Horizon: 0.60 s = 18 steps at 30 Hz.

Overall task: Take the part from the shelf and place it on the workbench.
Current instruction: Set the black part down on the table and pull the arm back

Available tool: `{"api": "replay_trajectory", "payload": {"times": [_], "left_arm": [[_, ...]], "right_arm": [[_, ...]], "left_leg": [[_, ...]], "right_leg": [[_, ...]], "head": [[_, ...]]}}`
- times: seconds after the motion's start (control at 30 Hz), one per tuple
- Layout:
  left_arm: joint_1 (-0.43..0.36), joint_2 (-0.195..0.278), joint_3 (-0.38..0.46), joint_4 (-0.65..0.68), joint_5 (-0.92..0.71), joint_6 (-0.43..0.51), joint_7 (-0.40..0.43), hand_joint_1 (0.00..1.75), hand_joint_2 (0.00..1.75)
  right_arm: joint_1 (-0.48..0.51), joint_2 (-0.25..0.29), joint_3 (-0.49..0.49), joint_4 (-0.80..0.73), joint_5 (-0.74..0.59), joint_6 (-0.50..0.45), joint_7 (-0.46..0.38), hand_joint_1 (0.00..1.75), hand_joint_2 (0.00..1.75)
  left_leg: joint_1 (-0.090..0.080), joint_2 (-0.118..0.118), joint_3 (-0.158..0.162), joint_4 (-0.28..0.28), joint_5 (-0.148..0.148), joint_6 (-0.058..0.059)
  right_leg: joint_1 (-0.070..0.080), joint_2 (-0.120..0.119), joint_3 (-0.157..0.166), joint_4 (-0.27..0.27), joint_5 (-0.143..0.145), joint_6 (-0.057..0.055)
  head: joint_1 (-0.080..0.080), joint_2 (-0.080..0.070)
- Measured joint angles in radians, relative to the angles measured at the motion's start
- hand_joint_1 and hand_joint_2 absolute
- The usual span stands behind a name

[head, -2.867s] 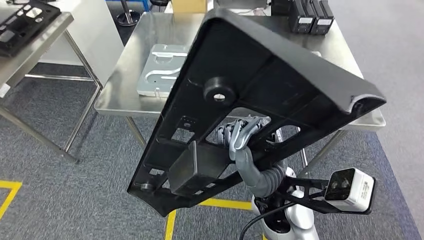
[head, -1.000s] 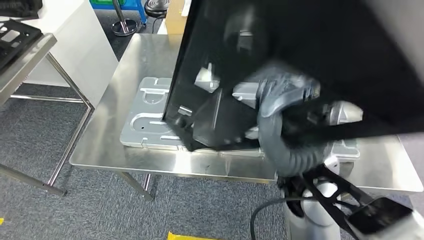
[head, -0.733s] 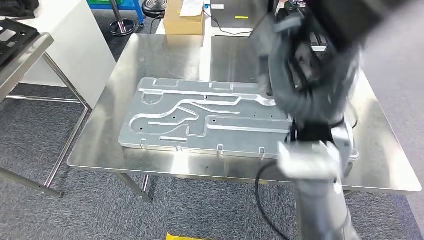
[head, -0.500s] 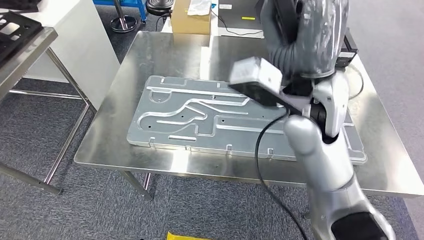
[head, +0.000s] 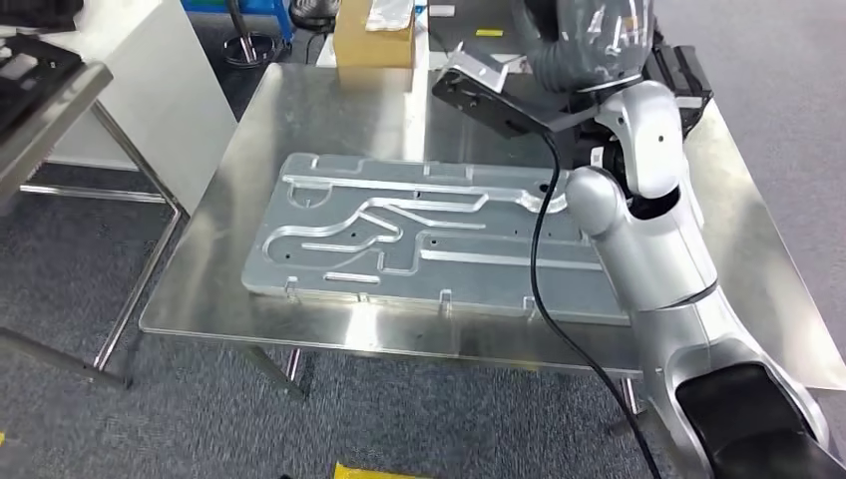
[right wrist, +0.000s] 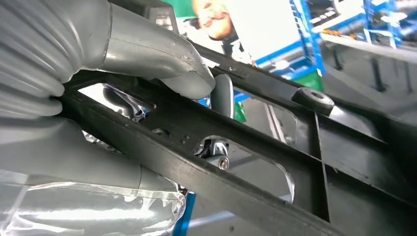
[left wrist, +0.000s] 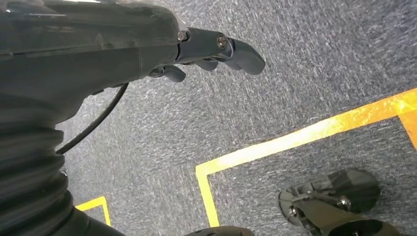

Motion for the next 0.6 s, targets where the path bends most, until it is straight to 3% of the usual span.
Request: {"api": "replay_trajectory", "payload": {"times": [0.07,0.1,0.13,0.17,0.27,0.33,0.4,0.47,0.5,0.6], "left_arm": [[-0.001,0.001,0.000,0.000,0.003,-0.001,0.001,0.00,1.75],[-0.002,0.002,0.000,0.000,0.004,-0.001,0.002,0.00,1.75],[-0.003,0.003,0.000,0.000,0.005,-0.001,0.002,0.00,1.75],[-0.004,0.003,0.000,0.000,0.004,-0.002,0.002,0.00,1.75],[-0.004,0.003,0.000,0.000,0.003,-0.006,0.003,0.00,1.75],[-0.005,0.003,-0.001,0.000,0.003,-0.009,0.002,0.00,1.75],[-0.006,0.003,-0.001,0.000,0.006,-0.011,0.001,0.00,1.75],[-0.006,0.002,0.000,0.000,0.010,-0.012,-0.001,0.00,1.75],[-0.006,0.002,0.000,0.000,0.012,-0.012,-0.002,0.00,1.75],[-0.006,0.001,0.000,0.000,0.020,-0.014,-0.012,0.00,1.75]], "right_arm": [[-0.033,0.000,0.014,0.072,0.021,0.026,0.008,1.75,1.75],[-0.050,0.001,0.020,0.123,0.031,0.033,0.010,1.75,1.75],[-0.065,0.001,0.026,0.182,0.038,0.037,0.011,1.75,1.75],[-0.079,0.003,0.029,0.246,0.043,0.038,0.011,1.75,1.75],[-0.113,0.012,0.035,0.435,0.048,0.031,0.000,1.75,1.75],[-0.126,0.021,0.037,0.544,0.048,0.026,-0.011,1.75,1.75],[-0.129,0.030,0.039,0.634,0.046,0.023,-0.023,1.75,1.75],[-0.128,0.038,0.041,0.710,0.043,0.026,-0.030,1.75,1.75],[-0.129,0.043,0.042,0.743,0.042,0.032,-0.033,1.75,1.75],[-0.119,0.057,0.049,0.834,0.042,0.062,-0.040,1.75,1.75]], "left_leg": [[0.001,0.001,-0.059,0.128,-0.054,-0.005],[0.002,0.001,-0.086,0.181,-0.068,-0.007],[0.002,0.001,-0.099,0.202,-0.064,-0.008],[0.002,0.001,-0.095,0.184,-0.041,-0.009],[0.003,0.002,-0.015,0.000,0.049,-0.005],[0.001,0.001,0.009,-0.058,0.061,0.004],[0.000,-0.001,0.010,-0.062,0.063,0.016],[0.003,-0.001,0.015,-0.070,0.068,0.028],[0.005,0.000,0.017,-0.074,0.070,0.033],[0.006,0.001,0.018,-0.076,0.070,0.039]], "right_leg": [[0.002,0.000,0.002,0.001,-0.001,-0.006],[0.003,0.000,0.002,0.002,-0.002,-0.007],[0.004,0.000,0.003,0.004,-0.004,-0.007],[0.004,-0.001,0.003,0.007,-0.005,-0.007],[0.006,0.000,0.002,0.015,-0.011,0.001],[0.009,0.000,-0.003,0.018,-0.010,0.009],[0.010,0.000,-0.004,0.016,-0.008,0.019],[0.009,0.000,-0.011,0.037,-0.025,0.030],[0.008,-0.001,-0.027,0.072,-0.046,0.035],[0.005,-0.001,-0.115,0.252,-0.121,0.044]], "head": [[-0.002,0.000],[-0.002,0.000],[-0.002,0.000],[-0.002,0.000],[-0.002,0.000],[-0.001,0.000],[-0.001,0.000],[0.000,0.000],[0.001,0.000],[0.003,0.000]]}}
